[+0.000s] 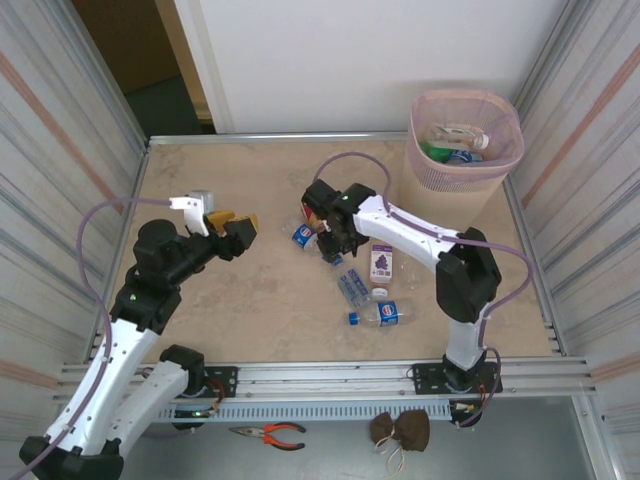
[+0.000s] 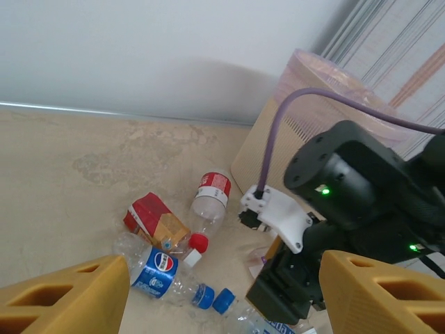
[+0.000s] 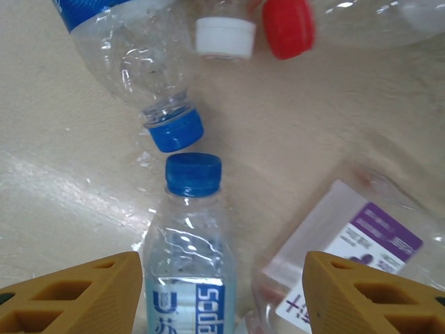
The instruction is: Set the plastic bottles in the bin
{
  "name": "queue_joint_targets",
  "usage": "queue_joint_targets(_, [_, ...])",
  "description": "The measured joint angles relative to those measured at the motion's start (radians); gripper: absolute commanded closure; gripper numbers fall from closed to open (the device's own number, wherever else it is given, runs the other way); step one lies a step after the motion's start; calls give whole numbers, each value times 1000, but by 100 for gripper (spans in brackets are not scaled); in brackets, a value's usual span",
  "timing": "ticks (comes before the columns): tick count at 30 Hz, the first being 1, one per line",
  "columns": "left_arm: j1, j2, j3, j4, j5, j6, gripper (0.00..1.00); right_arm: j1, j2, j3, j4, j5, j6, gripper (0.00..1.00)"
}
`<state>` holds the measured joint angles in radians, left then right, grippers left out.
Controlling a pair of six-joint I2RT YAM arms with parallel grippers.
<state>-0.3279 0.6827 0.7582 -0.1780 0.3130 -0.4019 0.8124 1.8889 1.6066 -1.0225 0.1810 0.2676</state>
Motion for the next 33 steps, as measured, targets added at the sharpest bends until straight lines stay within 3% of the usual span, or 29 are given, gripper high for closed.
queue_joint_targets(18, [15, -21, -4, -32, 0, -7, 27, 2, 242, 107, -3, -25, -23, 44])
queue_joint_targets(33, [16, -21, -14, -35, 0, -19, 27, -1, 292, 130, -24, -17, -43, 59])
